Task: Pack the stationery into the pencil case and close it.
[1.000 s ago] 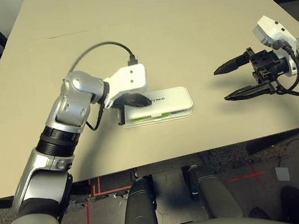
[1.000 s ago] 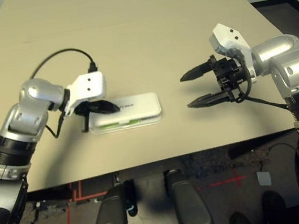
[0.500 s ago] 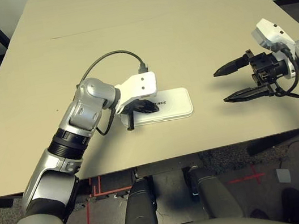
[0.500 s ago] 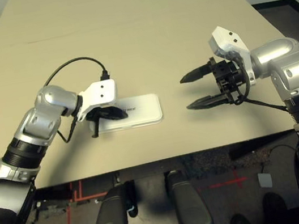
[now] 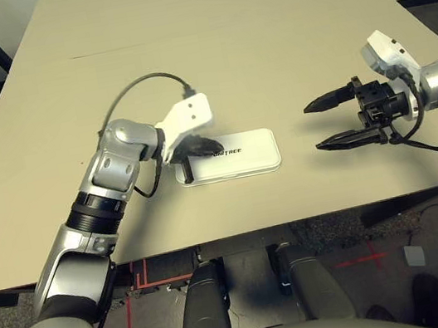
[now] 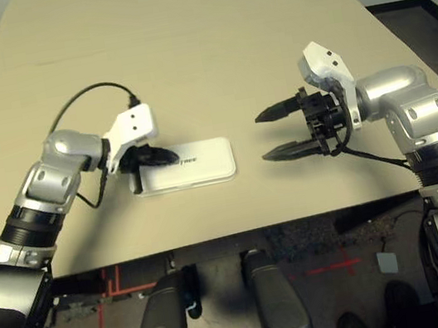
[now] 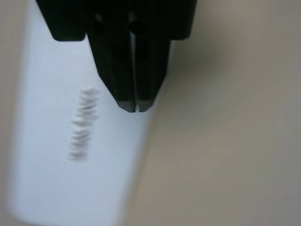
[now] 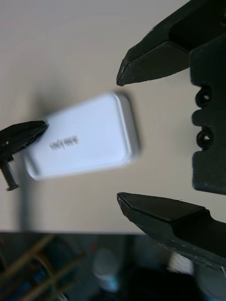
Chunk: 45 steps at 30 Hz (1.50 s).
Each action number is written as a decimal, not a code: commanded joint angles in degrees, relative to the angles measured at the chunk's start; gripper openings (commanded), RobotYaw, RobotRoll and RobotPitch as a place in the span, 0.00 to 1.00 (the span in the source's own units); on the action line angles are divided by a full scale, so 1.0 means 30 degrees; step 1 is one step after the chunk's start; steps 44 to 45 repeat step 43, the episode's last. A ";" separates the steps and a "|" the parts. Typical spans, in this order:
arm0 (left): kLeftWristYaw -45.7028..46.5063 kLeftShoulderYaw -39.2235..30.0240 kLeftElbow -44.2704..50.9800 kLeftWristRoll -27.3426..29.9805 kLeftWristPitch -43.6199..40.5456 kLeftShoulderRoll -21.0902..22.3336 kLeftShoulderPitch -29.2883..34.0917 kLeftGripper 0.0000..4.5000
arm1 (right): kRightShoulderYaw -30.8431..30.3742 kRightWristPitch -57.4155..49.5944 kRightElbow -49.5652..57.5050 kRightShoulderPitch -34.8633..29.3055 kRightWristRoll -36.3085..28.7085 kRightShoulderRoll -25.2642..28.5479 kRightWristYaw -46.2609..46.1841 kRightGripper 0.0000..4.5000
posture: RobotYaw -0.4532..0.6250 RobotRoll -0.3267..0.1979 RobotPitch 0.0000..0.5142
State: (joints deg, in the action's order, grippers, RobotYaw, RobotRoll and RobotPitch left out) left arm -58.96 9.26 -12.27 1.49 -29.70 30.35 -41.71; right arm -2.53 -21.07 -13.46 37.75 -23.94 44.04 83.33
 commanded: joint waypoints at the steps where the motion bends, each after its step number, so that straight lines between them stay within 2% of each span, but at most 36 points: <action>1: 0.3516 -0.3441 -0.0120 0.0981 -0.0963 -0.0075 -0.0052 0.29 | 0.1027 -0.0250 -0.0264 -0.0066 -0.0318 -0.0609 -0.1641 1.00 | 0.43 0.62 0.37; 5: 0.6236 -0.5511 0.0831 0.1352 -0.1173 -0.0218 0.0531 0.64 | 0.1946 -0.0328 -0.0802 0.0017 -0.0485 -0.1403 -0.3491 1.00 | 0.44 0.62 0.37; 9: 1.0113 -0.8409 0.2021 0.1642 -0.1044 -0.0942 0.1678 0.99 | 0.3218 0.1536 -0.2629 0.0537 0.0620 -0.2608 -0.7446 1.00 | 0.45 0.62 0.37; 17: 1.5359 -1.1139 0.3096 0.1715 0.0431 -0.2464 0.3479 1.00 | 0.5862 0.5351 -0.6650 0.1576 0.2286 -0.4441 -1.6353 1.00 | 0.45 0.62 0.34; 22: 1.7516 -1.1934 0.2963 0.1870 0.2104 -0.3302 0.3933 1.00 | 0.6645 0.7320 -0.9060 0.1425 0.3110 -0.4838 -2.0196 1.00 | 0.45 0.62 0.33; 31: 1.9844 -1.2045 0.0937 0.1905 0.4406 -0.4284 0.4459 1.00 | 0.6739 0.9896 -1.2635 0.1843 0.3882 -0.5127 -2.2753 1.00 | 0.43 0.62 0.28; 34: 1.9788 -1.1349 0.0302 0.1675 0.4878 -0.4161 0.4439 1.00 | 0.6642 1.0304 -1.2993 0.1713 0.3925 -0.5237 -2.2848 1.00 | 0.41 0.62 0.28; 45: 2.0329 -1.1317 0.0513 0.2184 0.5276 -0.4448 0.4949 1.00 | 0.6843 1.0656 -1.3095 0.1363 0.3601 -0.5411 -2.3062 1.00 | 0.41 0.62 0.28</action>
